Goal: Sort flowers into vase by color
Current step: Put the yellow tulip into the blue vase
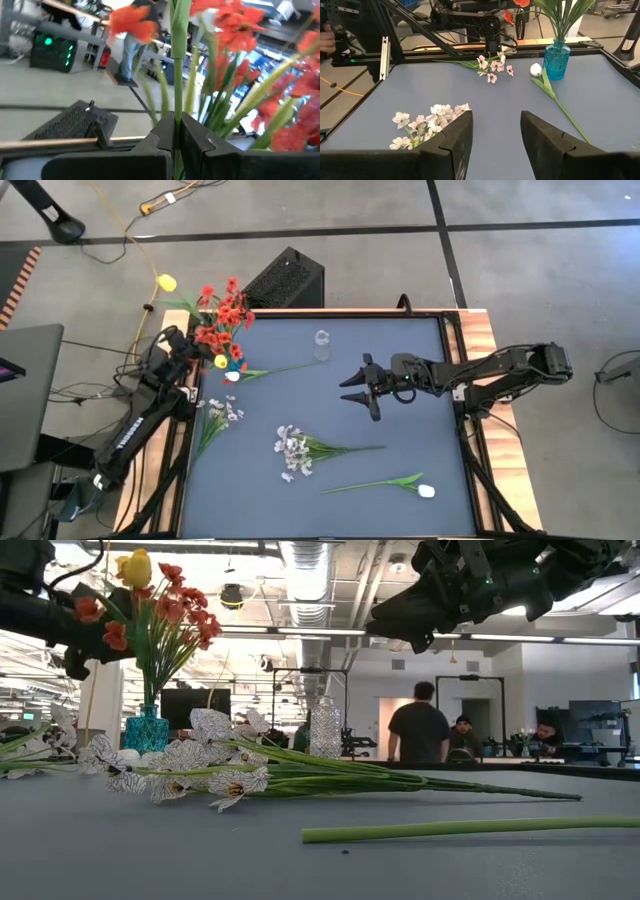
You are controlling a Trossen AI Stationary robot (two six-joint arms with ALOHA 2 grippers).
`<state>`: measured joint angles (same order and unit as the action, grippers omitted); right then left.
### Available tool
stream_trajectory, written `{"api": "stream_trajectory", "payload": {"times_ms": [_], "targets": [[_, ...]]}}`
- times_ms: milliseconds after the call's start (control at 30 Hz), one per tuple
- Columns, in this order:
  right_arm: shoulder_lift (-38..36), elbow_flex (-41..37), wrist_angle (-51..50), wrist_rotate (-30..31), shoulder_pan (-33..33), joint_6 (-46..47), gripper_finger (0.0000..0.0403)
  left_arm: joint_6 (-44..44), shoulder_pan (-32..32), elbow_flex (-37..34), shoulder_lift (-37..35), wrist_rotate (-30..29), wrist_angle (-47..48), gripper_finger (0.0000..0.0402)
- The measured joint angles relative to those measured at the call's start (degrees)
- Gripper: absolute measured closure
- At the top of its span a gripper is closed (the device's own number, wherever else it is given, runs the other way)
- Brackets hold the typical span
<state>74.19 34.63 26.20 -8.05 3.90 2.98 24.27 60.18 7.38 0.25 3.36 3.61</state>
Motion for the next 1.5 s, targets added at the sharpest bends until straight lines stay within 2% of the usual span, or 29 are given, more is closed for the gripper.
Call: {"api": "stream_trajectory", "payload": {"times_ms": [200,500,700,1067,1200,1367,1500], "targets": [[0.00,0.00,0.02,0.00,0.00,0.00,0.0212,-5.45,-2.43,0.00,-0.02,0.83,-1.11,0.0401],[0.00,0.00,0.23,0.00,0.00,0.00,0.0212,-6.20,-3.75,0.00,-0.02,-1.00,6.50,0.0401],[-0.02,0.00,0.91,0.00,0.00,0.02,0.0212,-2.64,-4.28,-3.08,0.15,-1.18,6.19,0.0401],[-0.02,0.00,0.98,0.00,0.00,0.04,0.0212,-1.15,-4.35,-3.10,1.14,-1.12,4.98,0.0397],[-0.02,0.00,1.46,0.00,0.00,0.08,0.0212,-2.24,-4.34,-2.07,1.16,-1.63,6.18,0.0369],[-0.02,0.00,1.83,0.00,0.00,1.19,0.0212,-1.68,-4.34,2.05,1.16,-2.57,13.16,0.0309],[-0.02,0.00,2.27,0.00,0.00,1.53,0.0212,-0.58,-4.34,4.92,1.14,0.03,18.11,0.0259]]}}
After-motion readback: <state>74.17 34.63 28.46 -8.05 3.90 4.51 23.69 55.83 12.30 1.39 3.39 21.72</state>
